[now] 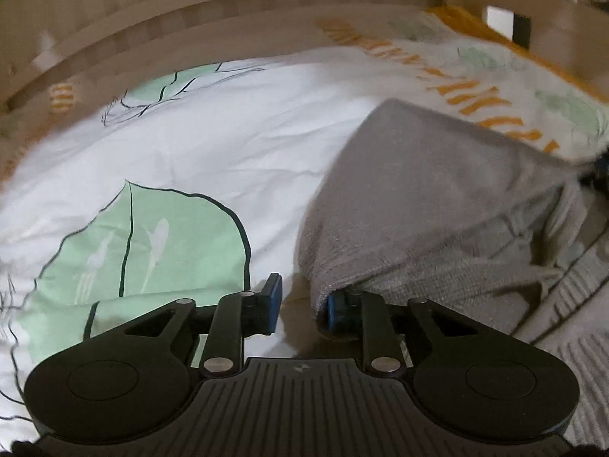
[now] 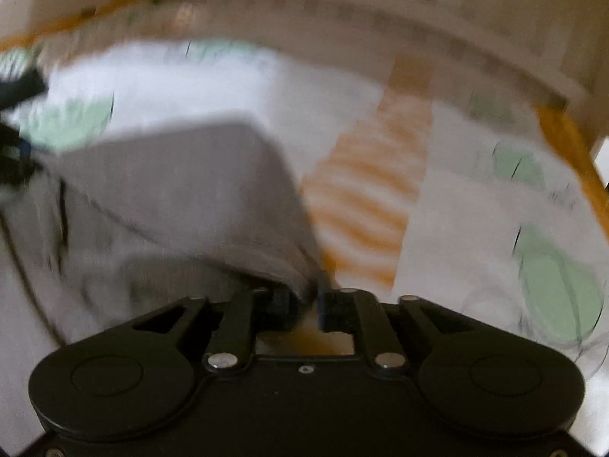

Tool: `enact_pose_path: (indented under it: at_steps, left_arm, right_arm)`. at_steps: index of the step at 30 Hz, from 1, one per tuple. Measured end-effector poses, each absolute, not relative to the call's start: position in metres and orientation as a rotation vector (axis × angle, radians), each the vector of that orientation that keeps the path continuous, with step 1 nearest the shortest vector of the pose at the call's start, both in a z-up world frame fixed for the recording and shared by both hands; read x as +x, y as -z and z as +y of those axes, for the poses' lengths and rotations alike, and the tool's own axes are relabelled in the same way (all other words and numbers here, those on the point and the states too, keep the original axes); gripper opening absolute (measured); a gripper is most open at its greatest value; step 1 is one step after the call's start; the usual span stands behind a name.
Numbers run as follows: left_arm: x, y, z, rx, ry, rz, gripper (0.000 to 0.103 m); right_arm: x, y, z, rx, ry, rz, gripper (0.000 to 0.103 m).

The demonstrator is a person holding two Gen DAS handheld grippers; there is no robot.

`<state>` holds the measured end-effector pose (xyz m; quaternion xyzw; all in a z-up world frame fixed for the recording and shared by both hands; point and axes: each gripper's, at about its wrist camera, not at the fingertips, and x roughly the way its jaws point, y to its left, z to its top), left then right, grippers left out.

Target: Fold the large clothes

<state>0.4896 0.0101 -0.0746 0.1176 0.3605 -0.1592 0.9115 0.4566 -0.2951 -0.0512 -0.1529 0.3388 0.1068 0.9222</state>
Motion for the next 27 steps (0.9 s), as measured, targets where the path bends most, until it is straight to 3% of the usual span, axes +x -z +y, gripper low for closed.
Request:
enact_pose_path:
  at_steps: [4, 9, 19, 27]
  left_arm:
    - [0.492, 0.057, 0.019, 0.239, 0.353, 0.742, 0.041]
    - [0.484, 0.034, 0.043, 0.153, 0.485, 0.757, 0.068]
    - [0.509, -0.010, 0.033, 0.068, 0.519, 0.700, 0.069]
    - [0.568, 0.020, -0.015, 0.052, 0.524, 0.840, 0.068]
  right_arm:
    - [0.443, 0.047, -0.314, -0.201, -0.231, 0.680, 0.056]
    - [0.427, 0.022, -0.343, -0.057, -0.299, 0.687, 0.070]
    - [0.452, -0.009, -0.346, 0.140, -0.354, 0.654, 0.074]
    - [0.519, 0.006, -0.316, 0.210, -0.331, 0.682, 0.074]
